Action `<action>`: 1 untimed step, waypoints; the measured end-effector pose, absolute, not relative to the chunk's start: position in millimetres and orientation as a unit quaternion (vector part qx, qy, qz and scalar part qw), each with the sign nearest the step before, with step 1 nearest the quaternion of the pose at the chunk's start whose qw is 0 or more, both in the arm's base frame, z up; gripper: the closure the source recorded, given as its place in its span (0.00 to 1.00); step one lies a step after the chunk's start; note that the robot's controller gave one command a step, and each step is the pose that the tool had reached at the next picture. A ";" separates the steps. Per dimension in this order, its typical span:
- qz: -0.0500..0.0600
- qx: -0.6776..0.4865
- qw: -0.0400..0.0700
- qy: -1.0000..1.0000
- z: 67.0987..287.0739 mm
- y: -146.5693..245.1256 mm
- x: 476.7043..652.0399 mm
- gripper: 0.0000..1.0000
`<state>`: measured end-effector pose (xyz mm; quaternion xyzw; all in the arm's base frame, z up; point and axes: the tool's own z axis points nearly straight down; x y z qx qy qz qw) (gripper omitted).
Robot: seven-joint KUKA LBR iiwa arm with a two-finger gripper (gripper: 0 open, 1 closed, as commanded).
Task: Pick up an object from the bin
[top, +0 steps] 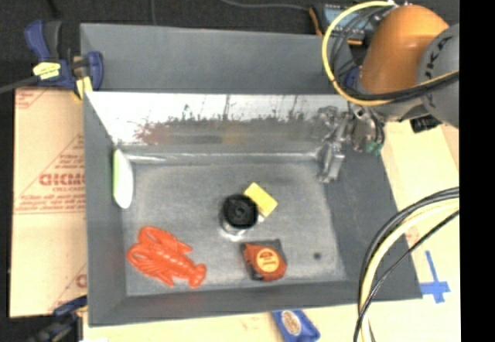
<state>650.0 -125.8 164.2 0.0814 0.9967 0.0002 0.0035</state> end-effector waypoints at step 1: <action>-0.001 0.037 0.001 0.999 160.2 -69.7 646.8 0.00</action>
Offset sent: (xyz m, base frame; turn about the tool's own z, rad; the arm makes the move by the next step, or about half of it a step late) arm -0.0185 0.0768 -0.0094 0.2331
